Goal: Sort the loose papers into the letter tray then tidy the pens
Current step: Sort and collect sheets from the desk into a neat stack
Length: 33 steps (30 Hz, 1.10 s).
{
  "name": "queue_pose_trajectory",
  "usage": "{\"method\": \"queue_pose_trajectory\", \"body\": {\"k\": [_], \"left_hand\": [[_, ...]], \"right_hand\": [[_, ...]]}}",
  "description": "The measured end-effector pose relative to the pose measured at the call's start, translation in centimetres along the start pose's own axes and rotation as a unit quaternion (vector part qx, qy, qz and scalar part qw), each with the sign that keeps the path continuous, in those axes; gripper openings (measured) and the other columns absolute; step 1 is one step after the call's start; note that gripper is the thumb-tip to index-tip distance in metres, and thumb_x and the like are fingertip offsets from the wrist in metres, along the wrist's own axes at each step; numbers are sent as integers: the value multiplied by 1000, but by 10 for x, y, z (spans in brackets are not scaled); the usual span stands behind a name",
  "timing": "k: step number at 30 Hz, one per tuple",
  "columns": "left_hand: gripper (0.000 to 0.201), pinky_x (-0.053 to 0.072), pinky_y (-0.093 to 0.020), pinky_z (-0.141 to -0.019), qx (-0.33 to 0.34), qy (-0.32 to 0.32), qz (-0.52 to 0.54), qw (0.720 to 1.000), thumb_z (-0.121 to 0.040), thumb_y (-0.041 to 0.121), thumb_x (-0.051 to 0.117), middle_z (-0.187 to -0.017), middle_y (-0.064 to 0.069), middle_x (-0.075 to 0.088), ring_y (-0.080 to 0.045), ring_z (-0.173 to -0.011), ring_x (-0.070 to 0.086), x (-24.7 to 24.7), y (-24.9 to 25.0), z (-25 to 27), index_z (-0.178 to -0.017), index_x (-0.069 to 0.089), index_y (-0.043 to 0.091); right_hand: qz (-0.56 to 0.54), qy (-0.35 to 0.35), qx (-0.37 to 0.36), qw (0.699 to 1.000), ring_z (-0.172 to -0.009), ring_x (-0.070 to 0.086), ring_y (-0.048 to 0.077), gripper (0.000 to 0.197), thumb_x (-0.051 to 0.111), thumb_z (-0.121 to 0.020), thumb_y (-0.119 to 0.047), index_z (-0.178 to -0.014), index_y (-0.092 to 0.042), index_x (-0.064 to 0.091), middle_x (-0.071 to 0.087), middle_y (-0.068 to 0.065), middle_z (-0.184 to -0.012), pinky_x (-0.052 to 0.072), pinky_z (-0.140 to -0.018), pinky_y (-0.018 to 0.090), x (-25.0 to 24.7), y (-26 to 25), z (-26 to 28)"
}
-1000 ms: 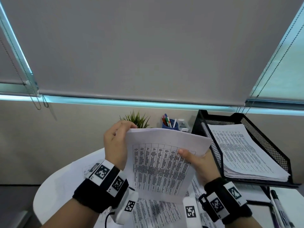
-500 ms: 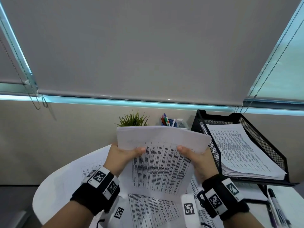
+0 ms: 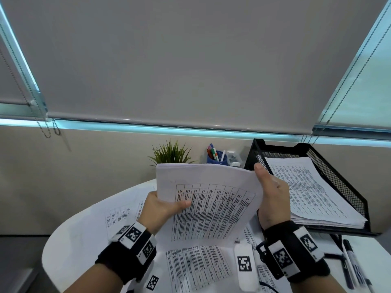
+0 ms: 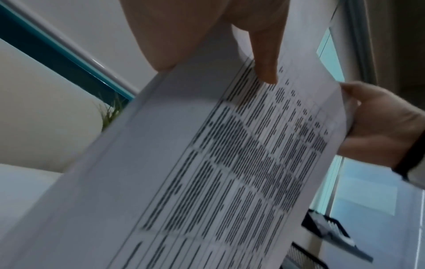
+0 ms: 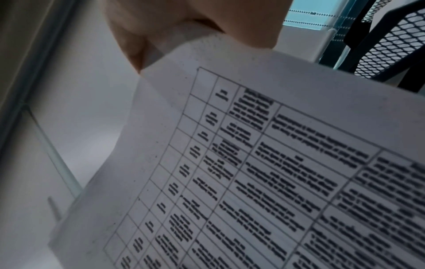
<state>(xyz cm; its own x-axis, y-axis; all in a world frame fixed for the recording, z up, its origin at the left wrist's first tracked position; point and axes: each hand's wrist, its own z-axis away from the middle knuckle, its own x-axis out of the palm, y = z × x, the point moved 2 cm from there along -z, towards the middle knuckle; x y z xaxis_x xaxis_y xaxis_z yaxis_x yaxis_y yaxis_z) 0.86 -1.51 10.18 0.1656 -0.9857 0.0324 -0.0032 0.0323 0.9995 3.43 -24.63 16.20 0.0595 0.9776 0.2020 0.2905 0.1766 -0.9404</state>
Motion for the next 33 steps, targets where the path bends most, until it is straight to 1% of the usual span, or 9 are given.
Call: {"method": "queue_pose_trajectory", "body": {"k": [6,11,14,17,20,22,26,29,33], "left_hand": [[28,57,-39,-80,-5,7,3,1000,-65,10,81,-90,-6,75,-21,-85,72,0,-3,1,-91,70,14],[30,56,-27,-76,-33,1,-16,999,-63,11,82,-88,-5,75,-19,-86,71,0,-29,2,-89,69,14],[39,55,-35,-81,-93,-2,-73,993,-60,19,85,-79,-6,71,-23,-77,68,0,-58,11,-92,66,6],[110,56,-38,-63,-136,15,-102,985,-47,50,85,-61,-14,59,-23,-52,61,-2,-85,16,-119,43,-21],[76,35,-18,-37,-142,27,-105,984,-64,39,81,-36,2,36,-4,-28,31,4,-84,13,-99,53,-22],[36,37,-20,-42,-120,14,-111,986,-67,34,78,-35,3,41,-13,-37,36,9,-73,13,-64,52,9],[15,50,-19,-64,-83,0,-80,993,-74,18,76,-77,-4,69,-20,-73,64,10,-66,14,-80,64,10],[22,53,-31,-82,-110,-10,-55,992,-72,18,77,-91,-1,70,-16,-87,65,6,-78,17,-89,63,18],[69,47,-29,-90,-155,-76,-86,981,-39,68,75,-98,15,63,-10,-96,61,1,-107,34,-96,52,36]], "right_hand": [[32,-62,66,995,-89,70,30,62,90,-46,-45,-95,-12,70,73,13,-91,55,-83,50,-9,29,0],[167,-60,259,949,-134,40,30,127,91,-47,-48,-147,-16,20,38,15,-147,28,-111,56,-22,84,24],[173,-63,296,937,-127,49,25,129,91,-36,-58,-142,-16,31,50,8,-139,34,-109,53,-36,123,39],[140,-41,302,942,-109,62,20,98,91,-38,-51,-121,-15,56,68,1,-116,41,-105,50,-42,135,48],[120,-32,304,944,-108,62,21,102,90,-31,-55,-118,-13,58,70,0,-111,40,-105,49,-34,126,50],[120,-13,317,941,-116,54,25,107,91,-44,-48,-129,-4,45,60,5,-123,34,-109,48,-30,121,47],[109,-6,343,933,-122,44,29,67,81,-71,-20,-123,0,43,53,13,-122,26,-111,47,-33,119,41],[118,-17,349,929,-127,42,31,73,82,-68,-21,-127,0,43,53,12,-126,24,-111,47,-35,124,43],[143,-6,373,917,-139,29,34,105,83,-65,-26,-146,0,20,31,20,-150,22,-113,47,-40,129,48]]}}
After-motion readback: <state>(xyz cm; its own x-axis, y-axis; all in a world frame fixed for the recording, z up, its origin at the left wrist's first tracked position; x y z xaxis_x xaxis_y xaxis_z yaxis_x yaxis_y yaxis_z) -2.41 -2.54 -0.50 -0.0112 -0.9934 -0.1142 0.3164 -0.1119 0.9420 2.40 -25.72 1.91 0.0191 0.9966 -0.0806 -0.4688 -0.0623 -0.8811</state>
